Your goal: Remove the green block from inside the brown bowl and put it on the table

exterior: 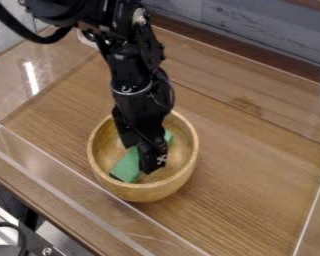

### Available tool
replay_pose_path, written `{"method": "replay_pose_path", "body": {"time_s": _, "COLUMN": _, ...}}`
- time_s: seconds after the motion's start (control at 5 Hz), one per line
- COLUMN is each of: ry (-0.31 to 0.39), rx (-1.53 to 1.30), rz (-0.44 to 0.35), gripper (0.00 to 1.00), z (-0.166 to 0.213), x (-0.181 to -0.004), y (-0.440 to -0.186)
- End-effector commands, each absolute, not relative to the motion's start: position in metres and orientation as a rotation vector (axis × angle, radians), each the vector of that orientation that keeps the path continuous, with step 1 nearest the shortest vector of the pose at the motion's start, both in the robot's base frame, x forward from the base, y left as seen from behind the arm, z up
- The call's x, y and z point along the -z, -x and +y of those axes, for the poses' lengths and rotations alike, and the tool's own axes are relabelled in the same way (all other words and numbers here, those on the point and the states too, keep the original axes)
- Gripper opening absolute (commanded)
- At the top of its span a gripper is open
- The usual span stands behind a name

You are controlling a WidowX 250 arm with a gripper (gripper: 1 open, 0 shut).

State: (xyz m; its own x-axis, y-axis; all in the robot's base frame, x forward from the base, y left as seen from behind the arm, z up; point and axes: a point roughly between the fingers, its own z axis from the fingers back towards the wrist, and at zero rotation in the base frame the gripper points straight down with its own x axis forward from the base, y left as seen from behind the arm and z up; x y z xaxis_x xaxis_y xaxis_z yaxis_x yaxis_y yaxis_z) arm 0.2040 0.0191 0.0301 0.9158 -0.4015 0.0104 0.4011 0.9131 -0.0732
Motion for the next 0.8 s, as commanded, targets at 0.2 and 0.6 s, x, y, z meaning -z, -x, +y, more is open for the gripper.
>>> {"method": "replay_pose_path", "body": {"time_s": 0.2, "ry": 0.064, "rx": 0.404, "rz": -0.043, "gripper": 0.0, "z": 0.0204, "x": -0.0319, "y": -0.2125}}
{"method": "replay_pose_path", "body": {"time_s": 0.6, "ry": 0.083, "rx": 0.366, "rz": -0.027, "gripper": 0.0, "z": 0.0194, "x": -0.0367, "y": -0.2085}}
